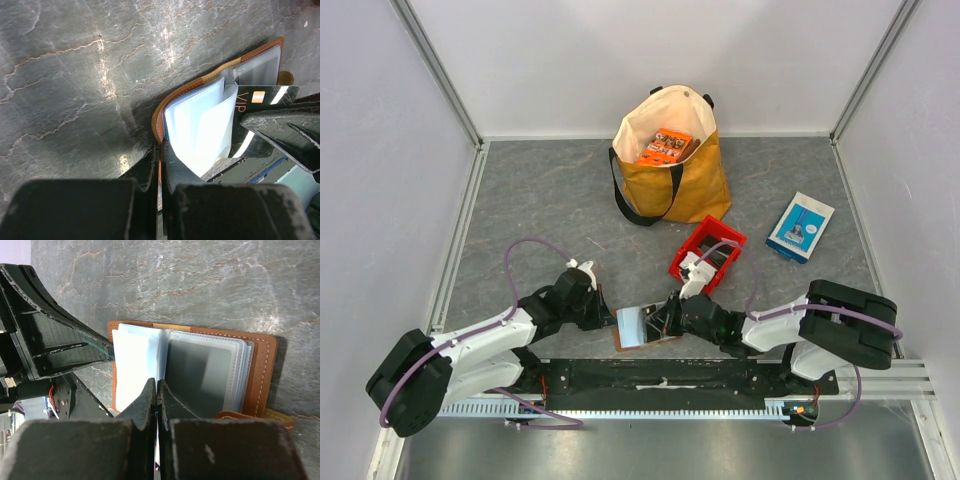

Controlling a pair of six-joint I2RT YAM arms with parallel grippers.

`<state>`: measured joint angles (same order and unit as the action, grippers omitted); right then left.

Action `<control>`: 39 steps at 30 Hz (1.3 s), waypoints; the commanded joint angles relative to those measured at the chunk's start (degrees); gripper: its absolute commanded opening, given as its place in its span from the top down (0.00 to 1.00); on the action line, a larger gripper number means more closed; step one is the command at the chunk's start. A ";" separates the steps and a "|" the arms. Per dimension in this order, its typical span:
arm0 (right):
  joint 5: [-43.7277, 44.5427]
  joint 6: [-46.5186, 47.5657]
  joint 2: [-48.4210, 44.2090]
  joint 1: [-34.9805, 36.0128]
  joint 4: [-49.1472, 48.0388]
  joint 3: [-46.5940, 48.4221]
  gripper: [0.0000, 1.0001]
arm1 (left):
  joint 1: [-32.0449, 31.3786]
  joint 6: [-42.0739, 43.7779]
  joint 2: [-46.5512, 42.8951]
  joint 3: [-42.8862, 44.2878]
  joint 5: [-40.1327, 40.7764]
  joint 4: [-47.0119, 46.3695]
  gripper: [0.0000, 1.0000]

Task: Put the credit cards into the card holder
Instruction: Insert the credit card into the card holder.

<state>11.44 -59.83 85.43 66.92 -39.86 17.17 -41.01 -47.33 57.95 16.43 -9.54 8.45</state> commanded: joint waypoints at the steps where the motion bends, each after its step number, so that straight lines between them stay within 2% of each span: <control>1: -2.65 3.14 -0.27 0.50 1.09 3.13 1.00 | -0.12 -0.39 -0.56 0.71 2.25 -0.71 0.98; 8: -5.46 -1.41 2.29 -0.20 -0.04 3.31 1.00 | -0.29 -0.22 -0.82 0.98 2.16 -0.54 0.98; 11: -6.34 -3.53 3.43 -0.73 5.29 4.80 1.00 | -0.29 -0.31 -0.91 0.98 2.16 -0.45 0.98; 19: -9.33 -7.22 7.64 -1.00 0.75 3.75 0.99 | -0.21 -0.31 -1.09 0.80 1.98 -0.45 0.98; 21: -9.33 -7.40 7.74 -1.00 0.92 4.01 0.93 | -0.29 -0.31 -1.18 0.80 2.07 -0.28 0.98; 23: -8.11 -7.32 6.16 -1.08 2.84 4.01 0.82 | -0.29 -0.48 -1.53 0.63 2.07 -0.19 0.98; 26: -4.07 -5.04 2.13 -1.00 11.00 5.06 0.70 | -0.21 -0.48 -2.23 0.45 2.07 0.08 0.98; 29: -0.38 -2.49 -2.88 -1.08 18.47 6.21 0.49 | -0.21 -0.31 -2.58 0.45 2.07 0.60 0.98; 34: 2.09 0.59 -6.50 -0.91 25.52 8.14 0.40 | -0.21 -0.13 -3.02 0.36 1.89 0.87 0.98; 39: -1.33 1.82 -2.82 -1.00 25.01 10.16 0.40 | -0.21 0.13 -2.23 0.89 1.37 0.34 0.98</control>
<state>10.41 -60.62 79.94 65.78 -18.74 25.04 -41.12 -47.31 55.68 16.43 -9.13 9.32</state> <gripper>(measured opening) 0.602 0.021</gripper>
